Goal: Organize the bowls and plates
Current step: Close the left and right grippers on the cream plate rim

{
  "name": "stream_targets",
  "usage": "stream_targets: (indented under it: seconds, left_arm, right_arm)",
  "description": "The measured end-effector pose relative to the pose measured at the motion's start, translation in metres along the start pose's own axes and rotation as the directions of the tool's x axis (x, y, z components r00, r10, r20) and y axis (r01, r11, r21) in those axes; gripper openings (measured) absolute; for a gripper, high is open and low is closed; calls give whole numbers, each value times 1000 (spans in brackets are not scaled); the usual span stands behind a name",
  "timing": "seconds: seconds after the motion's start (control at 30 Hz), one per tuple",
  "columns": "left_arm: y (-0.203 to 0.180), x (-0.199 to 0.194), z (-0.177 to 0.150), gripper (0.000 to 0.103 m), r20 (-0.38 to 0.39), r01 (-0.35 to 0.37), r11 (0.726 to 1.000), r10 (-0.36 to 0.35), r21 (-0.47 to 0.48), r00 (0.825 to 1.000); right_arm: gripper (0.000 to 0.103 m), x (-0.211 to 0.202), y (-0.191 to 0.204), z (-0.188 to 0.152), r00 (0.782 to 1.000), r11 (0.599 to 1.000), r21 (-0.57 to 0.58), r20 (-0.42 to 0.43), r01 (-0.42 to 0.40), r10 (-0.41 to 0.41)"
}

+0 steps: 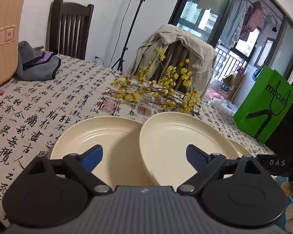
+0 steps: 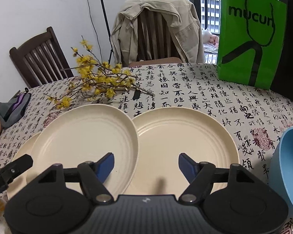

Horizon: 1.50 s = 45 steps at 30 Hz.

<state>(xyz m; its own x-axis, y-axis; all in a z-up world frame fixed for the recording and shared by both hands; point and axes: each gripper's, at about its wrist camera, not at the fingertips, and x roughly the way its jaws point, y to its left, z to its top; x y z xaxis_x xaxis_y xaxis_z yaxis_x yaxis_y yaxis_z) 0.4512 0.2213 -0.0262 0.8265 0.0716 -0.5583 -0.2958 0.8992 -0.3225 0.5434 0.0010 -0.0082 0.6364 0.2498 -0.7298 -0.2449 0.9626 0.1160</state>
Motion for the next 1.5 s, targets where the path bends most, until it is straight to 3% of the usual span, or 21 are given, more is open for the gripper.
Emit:
stream_targets:
  seconds: [0.13,0.23,0.37,0.77,1.13,1.5]
  left_arm:
    - [1,6,-3,82,-21,10,1000,-10,-18,1000]
    - [3,8,-4,79,-25,24,999,-25,-28,999]
    - [6,9,-5,75,-23,29,999,-30,-45,999]
    - [9,19,-8,53,-41,30,998,-33,-55,999]
    - [6,26,-12,17,-36,46,998,-47,-32,998]
    - [-1,24,-14,15,-17,34,999,-34,16,999]
  right_arm:
    - [61,4,1,1,1000,1000,-8,-14,-5,4]
    - [58,7,-1,2,1000,1000,4,-23,-6,6]
    - [47,12,-1,2,999,1000,13,-42,-7,8]
    - [31,24,9,6,998,1000,8,-55,-20,20]
    - [15,28,12,8,998,999,1,-48,-34,34]
    - [14,24,17,5,1000,998,-58,-25,-14,13]
